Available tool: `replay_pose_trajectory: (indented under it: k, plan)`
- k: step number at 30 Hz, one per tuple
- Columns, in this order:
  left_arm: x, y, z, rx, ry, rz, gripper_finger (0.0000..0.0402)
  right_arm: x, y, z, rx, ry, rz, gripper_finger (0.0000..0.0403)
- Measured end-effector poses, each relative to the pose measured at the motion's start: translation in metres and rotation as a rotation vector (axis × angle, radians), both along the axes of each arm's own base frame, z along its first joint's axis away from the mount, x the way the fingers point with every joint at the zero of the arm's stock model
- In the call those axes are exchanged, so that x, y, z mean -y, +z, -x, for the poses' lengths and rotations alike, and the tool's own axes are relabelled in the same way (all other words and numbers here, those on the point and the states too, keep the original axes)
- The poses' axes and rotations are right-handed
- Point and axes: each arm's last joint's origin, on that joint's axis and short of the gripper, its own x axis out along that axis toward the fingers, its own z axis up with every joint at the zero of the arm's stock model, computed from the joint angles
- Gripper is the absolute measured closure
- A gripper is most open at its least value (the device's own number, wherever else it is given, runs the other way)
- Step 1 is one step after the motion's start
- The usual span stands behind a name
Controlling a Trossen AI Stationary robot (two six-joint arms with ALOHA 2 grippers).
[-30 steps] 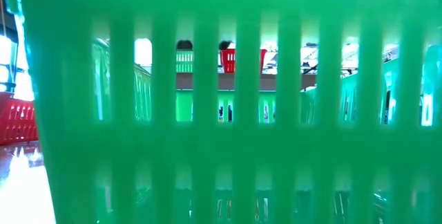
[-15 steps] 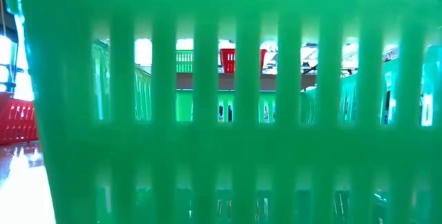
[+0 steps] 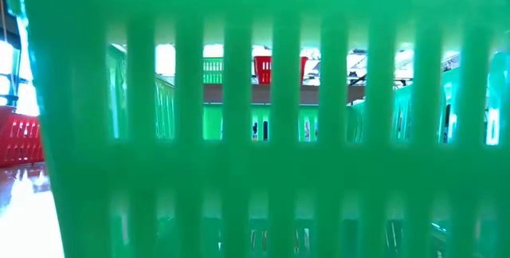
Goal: Stack baskets on shelf by color
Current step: Put the top left black bin on the shelf
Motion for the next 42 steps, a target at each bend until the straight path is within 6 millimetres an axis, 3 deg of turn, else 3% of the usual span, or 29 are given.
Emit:
replay_pose_trajectory:
  k: [11,20,28,42]
  plan:
    - [0.000,0.000,0.000,0.007,0.003,-0.018,0.0238,0.036,-0.026,-0.001,-0.032,-0.088,-0.157,0.0403]
    - [0.000,0.000,0.000,0.009,0.005,-0.024,0.0238,0.046,-0.032,-0.008,0.012,-0.107,-0.195,0.0403]
    - [0.000,0.000,0.000,0.017,0.011,-0.024,0.0238,0.056,-0.053,-0.019,-0.052,-0.128,-0.250,0.0403]
    - [-0.001,0.001,0.000,0.019,0.011,-0.027,0.0238,0.072,-0.067,-0.026,-0.082,-0.145,-0.321,0.0403]
